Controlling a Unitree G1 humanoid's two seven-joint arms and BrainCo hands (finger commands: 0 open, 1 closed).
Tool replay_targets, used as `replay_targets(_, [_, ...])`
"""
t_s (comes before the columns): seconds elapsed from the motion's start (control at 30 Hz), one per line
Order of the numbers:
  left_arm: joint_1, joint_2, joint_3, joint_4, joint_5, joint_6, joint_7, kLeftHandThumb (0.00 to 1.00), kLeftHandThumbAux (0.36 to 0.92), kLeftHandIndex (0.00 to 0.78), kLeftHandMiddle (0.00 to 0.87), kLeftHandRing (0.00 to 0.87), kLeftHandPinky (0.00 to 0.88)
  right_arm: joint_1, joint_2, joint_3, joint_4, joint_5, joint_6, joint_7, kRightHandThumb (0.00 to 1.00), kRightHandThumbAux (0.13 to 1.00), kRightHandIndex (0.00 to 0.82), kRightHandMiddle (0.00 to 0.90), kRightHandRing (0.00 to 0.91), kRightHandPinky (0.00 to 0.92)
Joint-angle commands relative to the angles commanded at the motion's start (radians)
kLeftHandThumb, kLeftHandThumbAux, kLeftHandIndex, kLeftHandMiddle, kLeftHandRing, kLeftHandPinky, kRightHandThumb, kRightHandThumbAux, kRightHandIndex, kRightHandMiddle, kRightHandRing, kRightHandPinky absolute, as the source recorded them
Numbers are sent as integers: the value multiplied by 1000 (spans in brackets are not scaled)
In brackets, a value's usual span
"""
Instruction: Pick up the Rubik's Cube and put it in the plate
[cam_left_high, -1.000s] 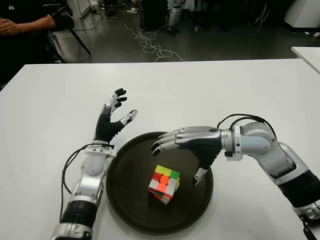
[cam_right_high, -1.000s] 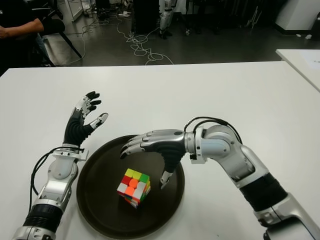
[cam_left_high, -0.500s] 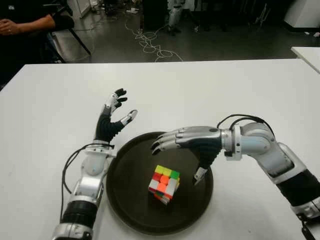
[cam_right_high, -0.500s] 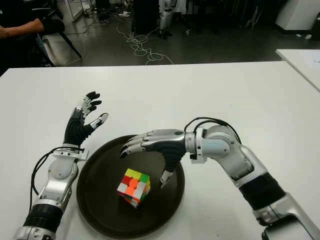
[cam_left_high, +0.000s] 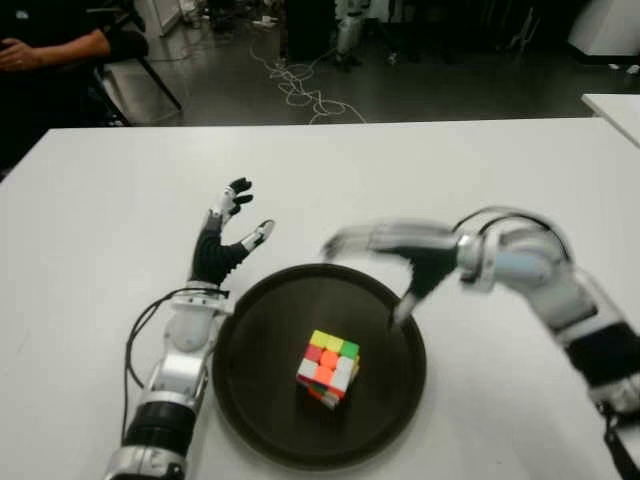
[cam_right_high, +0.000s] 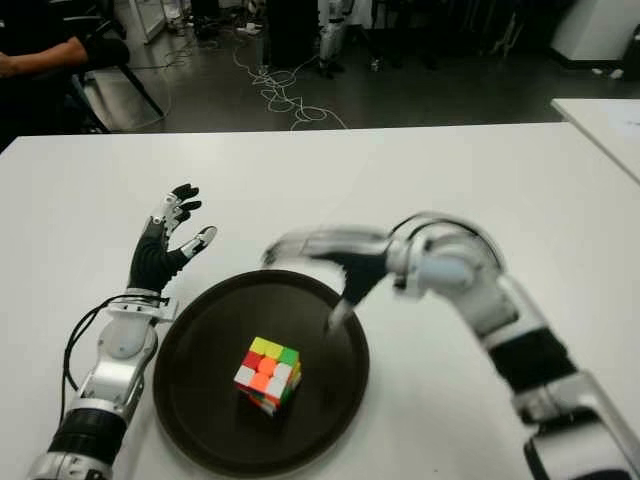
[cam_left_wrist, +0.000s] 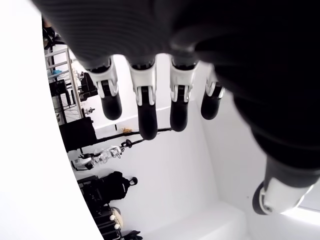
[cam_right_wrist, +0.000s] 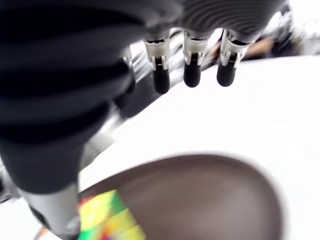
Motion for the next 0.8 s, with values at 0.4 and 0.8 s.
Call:
replay_targets(0.4, [-11,10,-2,8,4,6,-6,73,604,96,159,153,126,82,219,-188,-88,258,350,-182,0,615,0,0,0,2])
replay_targets(0.8, [-11,12,1,16,-4,0,-10,67,597,99,167,159,120,189,452,-363,-297,472,795,-458,0,764,85,131,123,112])
